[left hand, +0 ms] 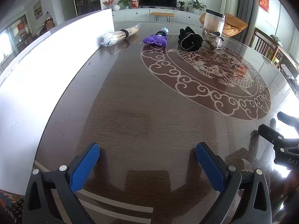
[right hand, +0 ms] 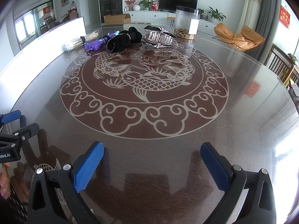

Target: Organize objects

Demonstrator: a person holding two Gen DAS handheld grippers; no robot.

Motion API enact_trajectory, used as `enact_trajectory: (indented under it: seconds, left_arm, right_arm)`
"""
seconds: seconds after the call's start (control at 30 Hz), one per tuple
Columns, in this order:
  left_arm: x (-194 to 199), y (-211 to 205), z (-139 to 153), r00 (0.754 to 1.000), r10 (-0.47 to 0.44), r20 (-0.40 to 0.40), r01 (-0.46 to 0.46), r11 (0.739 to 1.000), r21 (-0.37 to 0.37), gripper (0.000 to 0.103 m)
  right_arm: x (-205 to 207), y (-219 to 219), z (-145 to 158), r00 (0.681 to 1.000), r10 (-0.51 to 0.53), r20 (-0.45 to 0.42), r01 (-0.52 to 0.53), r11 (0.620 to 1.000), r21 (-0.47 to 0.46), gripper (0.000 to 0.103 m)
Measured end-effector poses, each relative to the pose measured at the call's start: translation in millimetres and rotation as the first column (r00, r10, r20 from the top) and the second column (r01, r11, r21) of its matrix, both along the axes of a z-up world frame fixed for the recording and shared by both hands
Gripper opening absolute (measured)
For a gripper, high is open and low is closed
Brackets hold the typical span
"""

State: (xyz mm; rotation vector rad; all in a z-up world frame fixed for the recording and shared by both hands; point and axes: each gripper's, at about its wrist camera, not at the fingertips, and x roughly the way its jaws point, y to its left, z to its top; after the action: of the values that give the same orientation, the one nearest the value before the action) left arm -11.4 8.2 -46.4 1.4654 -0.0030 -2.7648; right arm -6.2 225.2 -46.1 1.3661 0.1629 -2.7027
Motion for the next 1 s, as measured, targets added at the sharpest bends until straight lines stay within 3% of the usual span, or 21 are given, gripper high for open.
enact_trajectory:
  seconds: [0.6, 0.77, 1.0]
  left_arm:
    - [-2.1, -0.6, 0.4, 1.0, 0.004, 0.022, -0.004, 1.0, 0.003, 0.103]
    - [-15.4, -0.9, 0.7, 0.998, 0.002, 0.063, -0.003, 1.0, 0.005, 0.103]
    - [-41.2, -10.2, 0.3, 0.998, -0.027, 0.054, 0.026, 1.0, 0.007, 0.103]
  right_arm:
    - [-0.5, -0.1, 0.2, 1.0, -0.001, 0.0, 0.001, 1.0, 0.0, 0.103]
    - [-0.7, -0.1, 0.2, 1.0, -0.001, 0.001, 0.001, 1.0, -0.001, 0.103]
    - [-0.7, -0.2, 0.4, 1.0, -0.001, 0.0, 0.001, 1.0, 0.0, 0.103]
